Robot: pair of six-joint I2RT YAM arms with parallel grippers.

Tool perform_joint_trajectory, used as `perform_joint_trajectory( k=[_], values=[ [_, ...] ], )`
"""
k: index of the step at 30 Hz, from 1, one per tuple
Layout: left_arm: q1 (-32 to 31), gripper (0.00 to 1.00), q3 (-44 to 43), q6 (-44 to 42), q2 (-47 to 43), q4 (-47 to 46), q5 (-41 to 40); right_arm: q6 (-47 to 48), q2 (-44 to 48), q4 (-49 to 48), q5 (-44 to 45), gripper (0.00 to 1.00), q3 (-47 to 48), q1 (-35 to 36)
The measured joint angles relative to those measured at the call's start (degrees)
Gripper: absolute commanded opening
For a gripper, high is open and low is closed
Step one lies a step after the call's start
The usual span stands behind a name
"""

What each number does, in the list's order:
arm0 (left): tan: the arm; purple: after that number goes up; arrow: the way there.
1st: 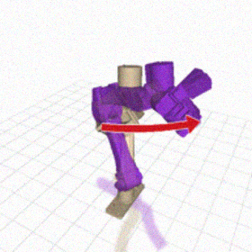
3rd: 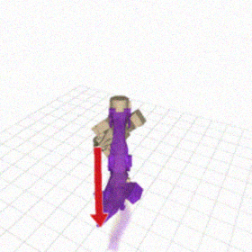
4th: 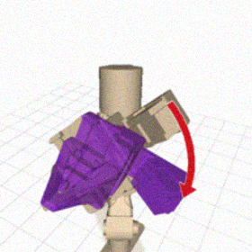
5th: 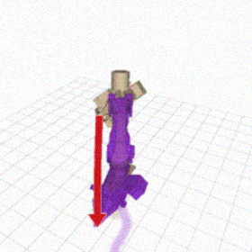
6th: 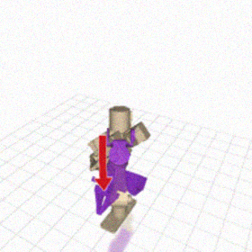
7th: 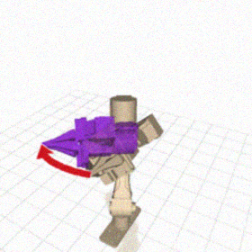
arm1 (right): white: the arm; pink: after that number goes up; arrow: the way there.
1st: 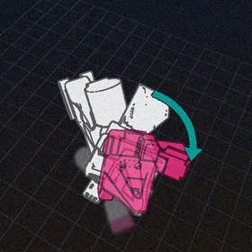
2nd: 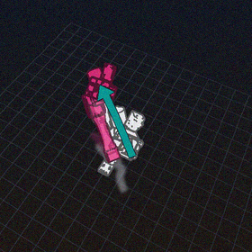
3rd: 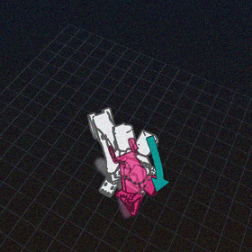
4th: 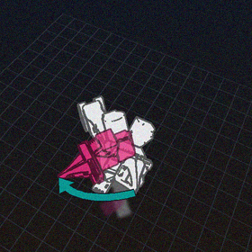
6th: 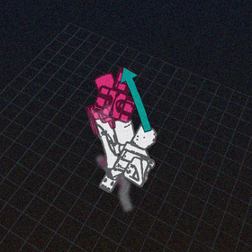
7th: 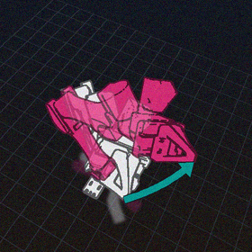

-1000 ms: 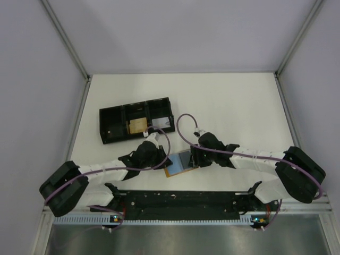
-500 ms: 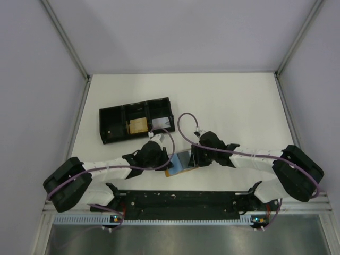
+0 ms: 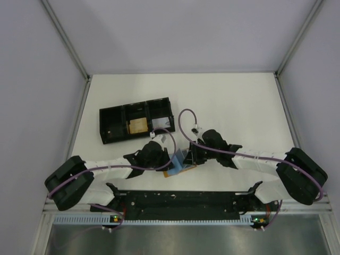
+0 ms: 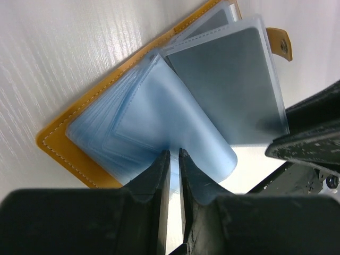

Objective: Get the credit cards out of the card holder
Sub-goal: Remove the credit card from the card holder.

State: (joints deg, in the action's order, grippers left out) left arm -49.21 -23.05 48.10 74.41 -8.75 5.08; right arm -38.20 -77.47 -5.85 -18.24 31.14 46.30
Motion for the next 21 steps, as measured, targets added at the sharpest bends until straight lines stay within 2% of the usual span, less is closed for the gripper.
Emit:
perform_joint_trajectory(
  k=[4, 7, 13, 17, 21],
  values=[
    [0.0, 0.17, 0.1, 0.2, -0.6, 0.1, -0.5, 0.0, 0.1, -2.6, -3.2, 0.21, 0.1, 0.0],
    [-0.1, 0.18, 1.2, 0.7, -4.2, 0.8, -2.5, 0.1, -0.4, -3.1, -4.8, 0.21, 1.0, 0.5],
    [-0.1, 0.2, 3.7, 1.9, -17.2, 5.2, -9.3, 0.7, -3.7, -4.5, -6.6, 0.38, 3.9, 2.5],
    [-0.1, 0.2, 4.5, 2.6, -23.3, 7.1, -12.4, 1.1, -7.3, -5.0, -7.0, 0.39, 5.4, 3.1],
    [-0.1, 0.2, 4.6, 2.8, -23.8, 7.0, -12.4, 1.4, -8.0, -3.7, -5.7, 0.38, 5.4, 3.0]
  ],
)
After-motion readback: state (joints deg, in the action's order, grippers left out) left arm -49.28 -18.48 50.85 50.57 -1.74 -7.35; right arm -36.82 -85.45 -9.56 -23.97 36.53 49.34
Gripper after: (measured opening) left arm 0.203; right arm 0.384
